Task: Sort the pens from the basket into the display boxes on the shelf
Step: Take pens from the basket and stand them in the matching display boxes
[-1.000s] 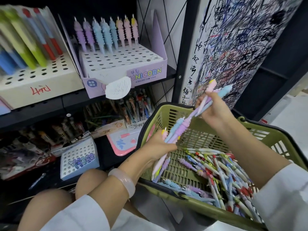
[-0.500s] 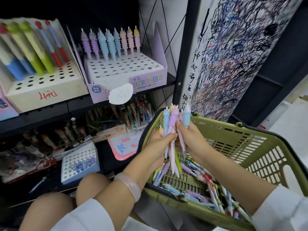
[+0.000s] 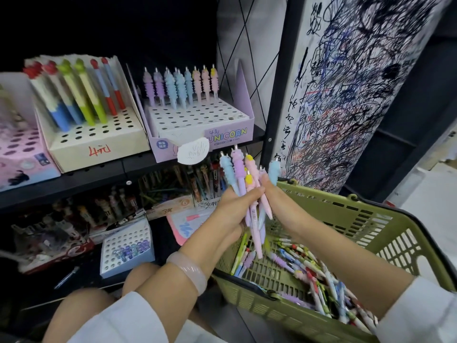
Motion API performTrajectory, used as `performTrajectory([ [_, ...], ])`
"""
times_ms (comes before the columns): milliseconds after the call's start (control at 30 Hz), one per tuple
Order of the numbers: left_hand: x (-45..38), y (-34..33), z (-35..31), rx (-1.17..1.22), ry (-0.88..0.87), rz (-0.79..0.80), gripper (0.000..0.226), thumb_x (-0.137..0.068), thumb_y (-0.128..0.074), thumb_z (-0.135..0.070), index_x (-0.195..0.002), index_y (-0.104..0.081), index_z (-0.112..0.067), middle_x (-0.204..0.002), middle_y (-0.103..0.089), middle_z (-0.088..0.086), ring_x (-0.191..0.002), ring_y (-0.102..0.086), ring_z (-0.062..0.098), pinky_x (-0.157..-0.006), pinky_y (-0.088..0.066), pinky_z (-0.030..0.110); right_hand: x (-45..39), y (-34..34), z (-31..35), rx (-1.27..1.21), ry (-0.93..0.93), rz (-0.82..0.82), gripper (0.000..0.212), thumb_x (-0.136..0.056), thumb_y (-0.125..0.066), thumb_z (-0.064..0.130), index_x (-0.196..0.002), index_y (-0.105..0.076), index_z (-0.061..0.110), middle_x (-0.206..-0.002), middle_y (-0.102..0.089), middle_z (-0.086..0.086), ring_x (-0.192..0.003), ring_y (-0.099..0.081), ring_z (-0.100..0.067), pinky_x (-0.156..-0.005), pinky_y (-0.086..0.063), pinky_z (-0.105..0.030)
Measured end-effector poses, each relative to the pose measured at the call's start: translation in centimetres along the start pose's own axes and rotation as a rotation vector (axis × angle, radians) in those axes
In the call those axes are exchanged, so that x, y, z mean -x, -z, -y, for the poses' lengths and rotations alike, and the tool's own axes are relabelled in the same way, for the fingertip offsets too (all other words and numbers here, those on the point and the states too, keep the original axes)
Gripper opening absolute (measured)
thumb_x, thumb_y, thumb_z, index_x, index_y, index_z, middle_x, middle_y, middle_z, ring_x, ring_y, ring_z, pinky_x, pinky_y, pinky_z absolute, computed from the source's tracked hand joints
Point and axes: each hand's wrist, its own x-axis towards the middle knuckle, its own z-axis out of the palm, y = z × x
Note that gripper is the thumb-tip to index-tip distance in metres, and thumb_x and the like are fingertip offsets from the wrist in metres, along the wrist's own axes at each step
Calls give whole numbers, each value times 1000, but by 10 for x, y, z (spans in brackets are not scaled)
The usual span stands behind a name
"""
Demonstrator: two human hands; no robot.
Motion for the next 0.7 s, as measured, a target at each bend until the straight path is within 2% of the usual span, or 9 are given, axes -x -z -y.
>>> performTrajectory([
  [67, 3, 2, -12, -43, -55, -7, 10, -87, -60, -5, -94, -63, -11, -84, -70, 6, -74, -68, 13, -68, -54, 29, 0, -5, 13, 14, 68, -16, 42, -92, -16, 62, -107, -54, 51, -98, -59, 37, -96, -51, 18, -79, -36, -6],
  [133, 8, 5, -26, -67, -112, -7, 12, -88, -58, -4, -98, -63, -9, -83, -69, 6, -71, -68, 12, -66, -56, 25, -3, -11, 24, 15, 141, -18, 47, -93, -13, 60, -119, -50, 48, -103, -56, 37, -98, -49, 18, -76, -34, 0],
  [200, 12, 10, -42, -85, -166, -21, 17, -89, -57, -3, -105, -62, -6, -83, -70, 5, -73, -69, 12, -70, -56, 25, -10, -18, 36, 10, 192, -6, 56, -94, -12, 57, -136, -41, 36, -122, -53, 22, -111, -48, 9, -87, -32, -3],
  [267, 16, 17, -59, -99, -215, -55, 14, -88, -56, -2, -100, -63, -7, -74, -72, 2, -70, -69, 11, -69, -56, 25, -17, -27, 52, -6, 221, -17, 55, -96, -15, 54, -141, -35, 28, -134, -50, 8, -120, -47, -3, -97, -30, -16],
  [367, 20, 34, -83, -120, -267, -101, 15, -88, -56, -2, -99, -63, -8, -77, -71, 3, -71, -68, 12, -62, -54, 20, -27, -36, 78, -77, 265, -32, 42, -98, -29, 47, -130, -41, 22, -121, -58, 2, -109, -56, -14, -97, -45, -29],
  [467, 24, 53, -101, -123, -309, -153, 22, -88, -56, -3, -110, -60, -5, -88, -69, 6, -72, -67, 10, -59, -52, 18, -38, -42, 102, -57, 363, -71, 21, -99, -40, 34, -100, -55, 19, -90, -60, 4, -84, -59, -13, -76, -53, -25],
  [600, 24, 73, -120, -162, -329, -233, 19, -90, -54, -5, -108, -61, -3, -99, -68, 15, -92, -66, 27, -82, -54, 36, -55, -52, 122, -32, 422, -77, 17, -97, -47, 22, -90, -60, 14, -79, -58, 1, -66, -55, -6, -59, -49, -16],
  [633, 24, 78, -124, -170, -334, -253, 16, -90, -54, -6, -104, -62, -3, -98, -69, 16, -91, -65, 29, -82, -54, 39, -60, -53, 128, -30, 437, -80, 16, -97, -47, 21, -89, -59, 15, -79, -59, 0, -62, -56, -5, -57, -49, -15],
  [700, 19, 89, -133, -167, -359, -295, 9, -90, -55, -7, -86, -64, -6, -75, -71, 6, -73, -67, 20, -65, -55, 29, -71, -55, 142, -56, 460, -120, 14, -99, -43, 21, -94, -54, 15, -84, -60, -3, -59, -59, -3, -57, -51, -16],
])
